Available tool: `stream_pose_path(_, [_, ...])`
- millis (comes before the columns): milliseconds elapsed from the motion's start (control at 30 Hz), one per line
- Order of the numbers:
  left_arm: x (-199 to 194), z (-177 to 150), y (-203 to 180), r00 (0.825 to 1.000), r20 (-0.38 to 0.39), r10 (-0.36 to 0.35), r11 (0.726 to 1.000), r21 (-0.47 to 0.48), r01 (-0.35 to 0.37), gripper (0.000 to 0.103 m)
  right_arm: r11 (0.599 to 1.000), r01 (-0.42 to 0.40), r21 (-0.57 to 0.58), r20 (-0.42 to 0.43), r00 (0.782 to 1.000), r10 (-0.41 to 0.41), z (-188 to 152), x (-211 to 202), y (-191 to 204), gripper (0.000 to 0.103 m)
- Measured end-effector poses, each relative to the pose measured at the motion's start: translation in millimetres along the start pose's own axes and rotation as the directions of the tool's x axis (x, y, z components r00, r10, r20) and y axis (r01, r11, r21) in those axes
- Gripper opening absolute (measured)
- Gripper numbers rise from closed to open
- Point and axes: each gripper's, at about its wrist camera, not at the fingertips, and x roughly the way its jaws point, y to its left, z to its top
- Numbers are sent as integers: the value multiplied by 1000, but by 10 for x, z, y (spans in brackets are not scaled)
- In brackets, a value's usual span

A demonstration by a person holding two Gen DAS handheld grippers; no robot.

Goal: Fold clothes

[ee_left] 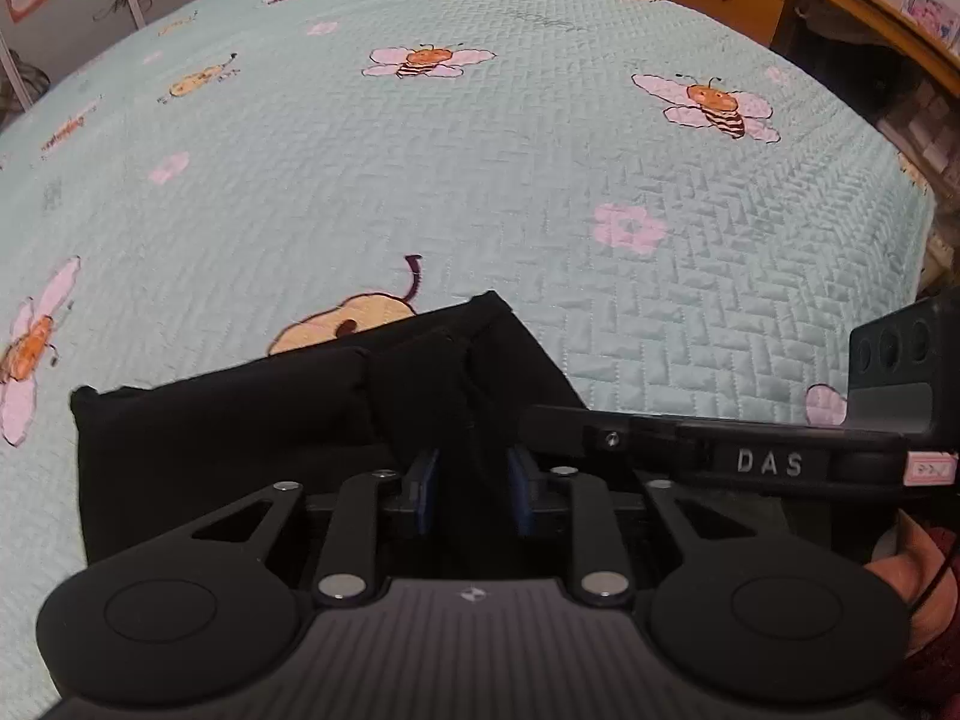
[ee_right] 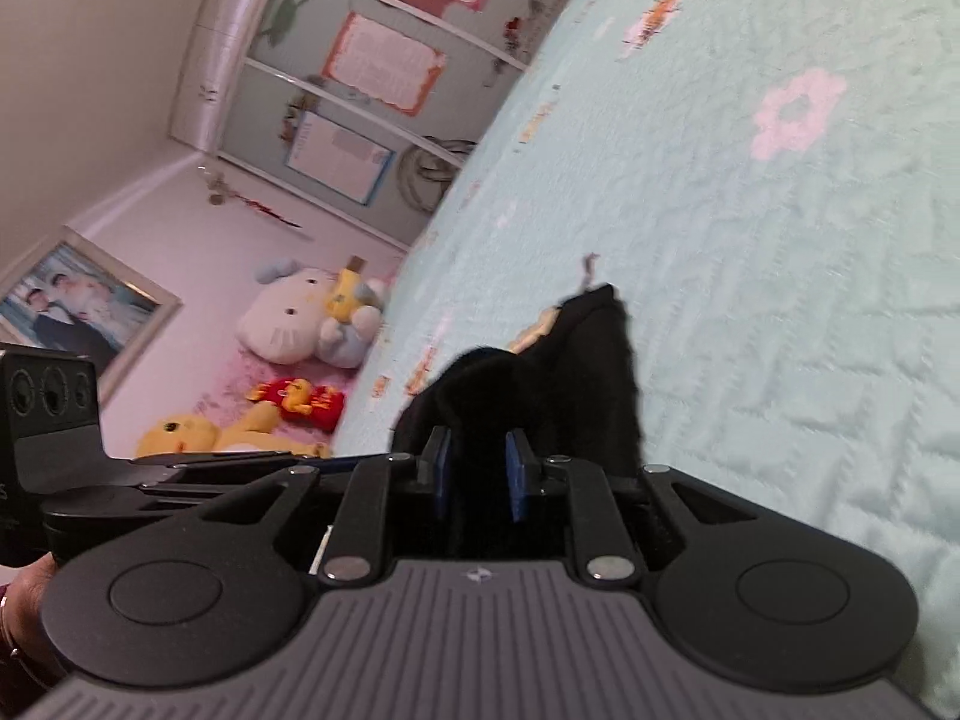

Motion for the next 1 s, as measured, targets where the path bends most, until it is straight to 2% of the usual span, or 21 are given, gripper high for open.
stream_pose_path(33, [-9,-6,-4,1000,5,-11,1000,3,11,11,1000,8,13,2,1000,-8,3,-24,-29,20])
stream_pose_path(167, [-18,-48,5,1000,22,-17,1000,-5,17,11,998,-5,67,-6,1000,5,63,-127,-148,20])
stream_pose_path(300, [-58,-95,40,999,47,-17,998,-66,20,12,1000,1,-5,-5,1000,-1,38,-163,-56,20])
stream_pose_path(333, [-72,-106,38,999,50,-15,997,-74,18,13,1000,-2,-29,-9,1000,2,30,-156,-19,20])
stream_pose_path(467, [-91,-139,1,999,37,1,998,-63,2,29,998,-22,-51,-30,999,21,-24,-107,54,21])
stream_pose_path(600, [-16,-137,45,1000,16,5,997,-72,-4,29,994,8,-109,-45,999,-13,-106,-83,129,21])
stream_pose_path(667, [5,-137,32,1000,12,-7,998,-65,7,24,992,22,-122,-40,999,-27,-103,-81,125,21])
stream_pose_path(733, [15,-138,10,1000,16,-25,998,-58,26,6,991,36,-131,-32,999,-41,-94,-81,115,21])
stream_pose_path(767, [4,-136,-10,999,31,-28,998,-54,30,3,991,43,-124,-30,998,-47,-89,-82,89,21])
stream_pose_path(867, [-26,-103,-39,995,65,-81,995,-61,85,1,995,62,-78,-28,998,-64,-76,-84,-32,19])
stream_pose_path(1000, [33,-138,-6,994,56,-90,991,-92,95,1,999,29,18,-25,999,-28,-23,-92,-133,20])
